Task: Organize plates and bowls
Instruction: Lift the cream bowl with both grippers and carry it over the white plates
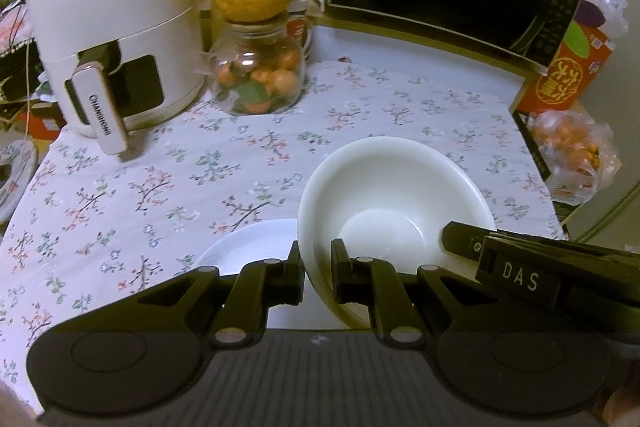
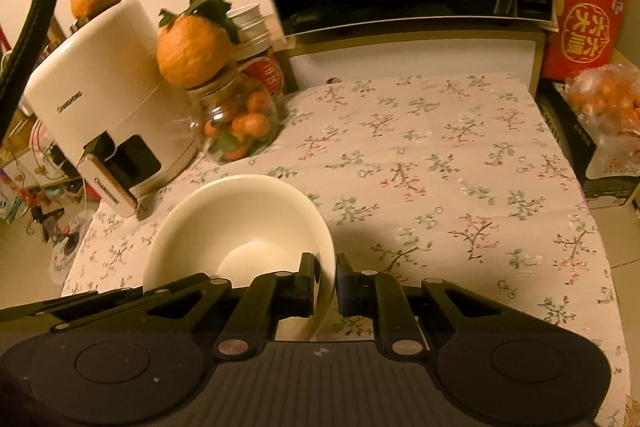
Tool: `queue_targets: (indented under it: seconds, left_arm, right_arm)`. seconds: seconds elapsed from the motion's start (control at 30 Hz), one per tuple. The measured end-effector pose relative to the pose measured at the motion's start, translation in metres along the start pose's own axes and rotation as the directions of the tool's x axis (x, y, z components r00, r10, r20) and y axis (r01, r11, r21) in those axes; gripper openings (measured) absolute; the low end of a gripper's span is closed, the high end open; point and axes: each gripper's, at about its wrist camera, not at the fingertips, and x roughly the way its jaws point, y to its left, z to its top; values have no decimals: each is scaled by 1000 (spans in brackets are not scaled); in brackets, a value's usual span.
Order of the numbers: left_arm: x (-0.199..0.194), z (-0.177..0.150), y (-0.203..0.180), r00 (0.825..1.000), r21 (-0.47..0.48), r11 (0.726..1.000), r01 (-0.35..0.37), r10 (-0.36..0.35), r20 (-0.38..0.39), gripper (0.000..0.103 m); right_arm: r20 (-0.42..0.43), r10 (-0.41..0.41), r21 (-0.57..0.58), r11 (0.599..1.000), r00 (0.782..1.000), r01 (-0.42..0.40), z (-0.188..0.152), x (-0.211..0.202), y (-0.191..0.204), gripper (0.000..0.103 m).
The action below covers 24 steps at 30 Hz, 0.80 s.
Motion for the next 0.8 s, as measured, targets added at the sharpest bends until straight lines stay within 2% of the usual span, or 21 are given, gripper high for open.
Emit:
queue_targets:
  seconds: [0.27, 0.8]
  left_arm:
    - [4, -7, 22, 999, -31, 999, -24, 22, -47, 12]
    - [22, -18, 45, 989, -64, 997, -31, 22, -143, 12]
  right_arm:
    - [-48, 27, -46, 999, 999, -29, -6, 11, 20, 11]
    - [-170, 1, -108, 994, 985, -19, -21, 38, 44, 11]
